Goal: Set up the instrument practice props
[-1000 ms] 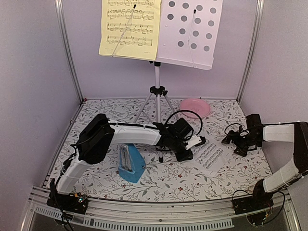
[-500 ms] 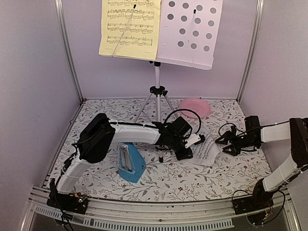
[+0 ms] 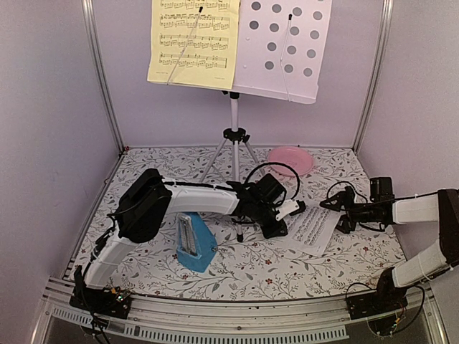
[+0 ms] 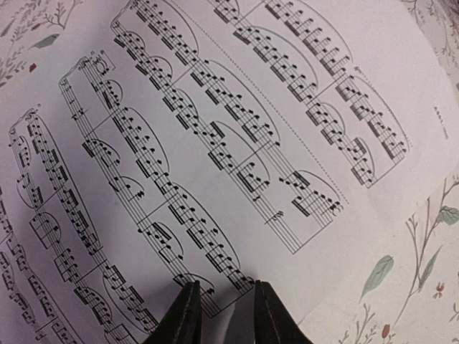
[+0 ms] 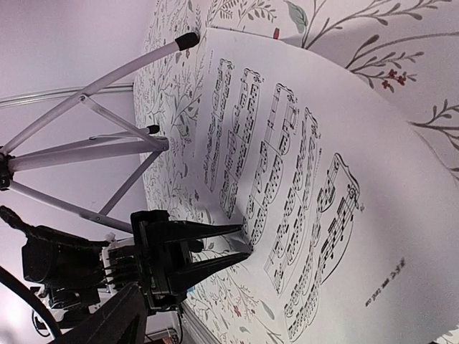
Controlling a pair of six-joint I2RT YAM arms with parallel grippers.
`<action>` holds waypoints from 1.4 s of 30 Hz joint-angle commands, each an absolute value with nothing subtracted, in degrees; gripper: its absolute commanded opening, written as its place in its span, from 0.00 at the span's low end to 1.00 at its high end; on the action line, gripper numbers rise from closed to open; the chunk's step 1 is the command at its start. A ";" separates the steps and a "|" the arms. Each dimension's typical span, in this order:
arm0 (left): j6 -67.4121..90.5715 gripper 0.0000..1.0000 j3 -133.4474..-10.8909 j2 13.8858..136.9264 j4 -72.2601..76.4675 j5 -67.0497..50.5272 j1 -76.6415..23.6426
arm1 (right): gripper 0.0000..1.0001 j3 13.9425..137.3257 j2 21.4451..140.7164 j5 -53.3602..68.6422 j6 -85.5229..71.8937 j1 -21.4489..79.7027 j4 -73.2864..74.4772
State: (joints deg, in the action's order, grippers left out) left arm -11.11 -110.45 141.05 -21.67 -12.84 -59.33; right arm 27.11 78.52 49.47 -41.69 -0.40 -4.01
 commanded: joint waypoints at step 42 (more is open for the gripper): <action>-10.05 0.55 -87.22 115.60 -0.86 -12.56 -59.86 | 0.00 36.78 56.49 45.83 -8.23 0.03 16.38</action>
State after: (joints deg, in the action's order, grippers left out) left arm -10.24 -88.97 118.54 -4.99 -12.56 -59.72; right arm 37.12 58.02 38.76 -12.36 -0.36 19.25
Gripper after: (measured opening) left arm 0.547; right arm 0.009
